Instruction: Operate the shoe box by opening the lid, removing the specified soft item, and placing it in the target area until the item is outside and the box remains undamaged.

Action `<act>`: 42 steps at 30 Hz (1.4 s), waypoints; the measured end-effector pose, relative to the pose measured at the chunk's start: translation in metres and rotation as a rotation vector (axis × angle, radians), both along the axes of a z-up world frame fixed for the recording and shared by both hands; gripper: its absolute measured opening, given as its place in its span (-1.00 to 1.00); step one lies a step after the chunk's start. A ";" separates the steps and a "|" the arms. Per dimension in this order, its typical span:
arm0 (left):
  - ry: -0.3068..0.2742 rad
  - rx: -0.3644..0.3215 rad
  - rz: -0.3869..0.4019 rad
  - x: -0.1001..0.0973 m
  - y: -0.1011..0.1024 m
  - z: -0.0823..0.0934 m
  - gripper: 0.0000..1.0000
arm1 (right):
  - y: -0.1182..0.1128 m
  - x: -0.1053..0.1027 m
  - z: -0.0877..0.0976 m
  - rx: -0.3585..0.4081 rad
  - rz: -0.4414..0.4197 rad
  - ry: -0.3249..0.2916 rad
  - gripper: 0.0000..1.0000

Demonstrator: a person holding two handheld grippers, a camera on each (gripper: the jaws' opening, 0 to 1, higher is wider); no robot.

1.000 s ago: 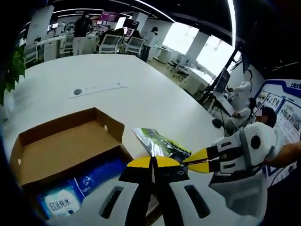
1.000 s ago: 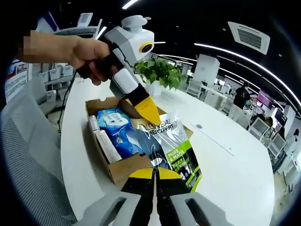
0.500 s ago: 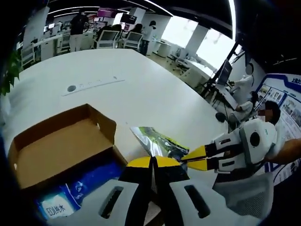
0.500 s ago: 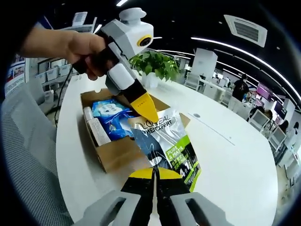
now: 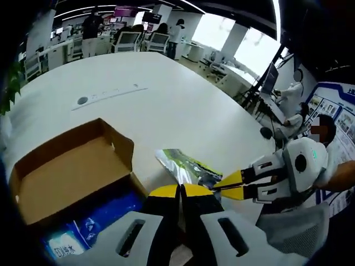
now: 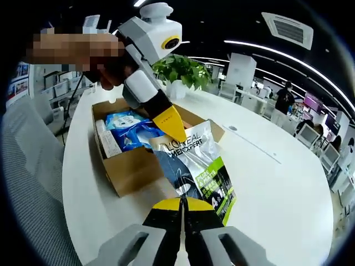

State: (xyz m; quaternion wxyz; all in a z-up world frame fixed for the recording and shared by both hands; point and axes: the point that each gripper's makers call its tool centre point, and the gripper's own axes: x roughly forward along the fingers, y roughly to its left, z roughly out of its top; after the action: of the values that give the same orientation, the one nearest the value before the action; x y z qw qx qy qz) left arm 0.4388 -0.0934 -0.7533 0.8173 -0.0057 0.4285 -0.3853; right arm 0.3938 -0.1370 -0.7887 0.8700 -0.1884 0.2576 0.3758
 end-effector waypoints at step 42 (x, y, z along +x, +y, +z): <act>-0.042 0.011 0.052 0.011 0.018 0.008 -0.79 | -0.011 0.002 -0.028 0.014 0.011 0.057 -1.00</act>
State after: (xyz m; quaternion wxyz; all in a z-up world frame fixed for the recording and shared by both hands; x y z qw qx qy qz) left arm 0.4502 -0.0757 -0.7449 0.8359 -0.0043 0.4129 -0.3615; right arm 0.3959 -0.1482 -0.8169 0.8615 -0.1727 0.2788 0.3876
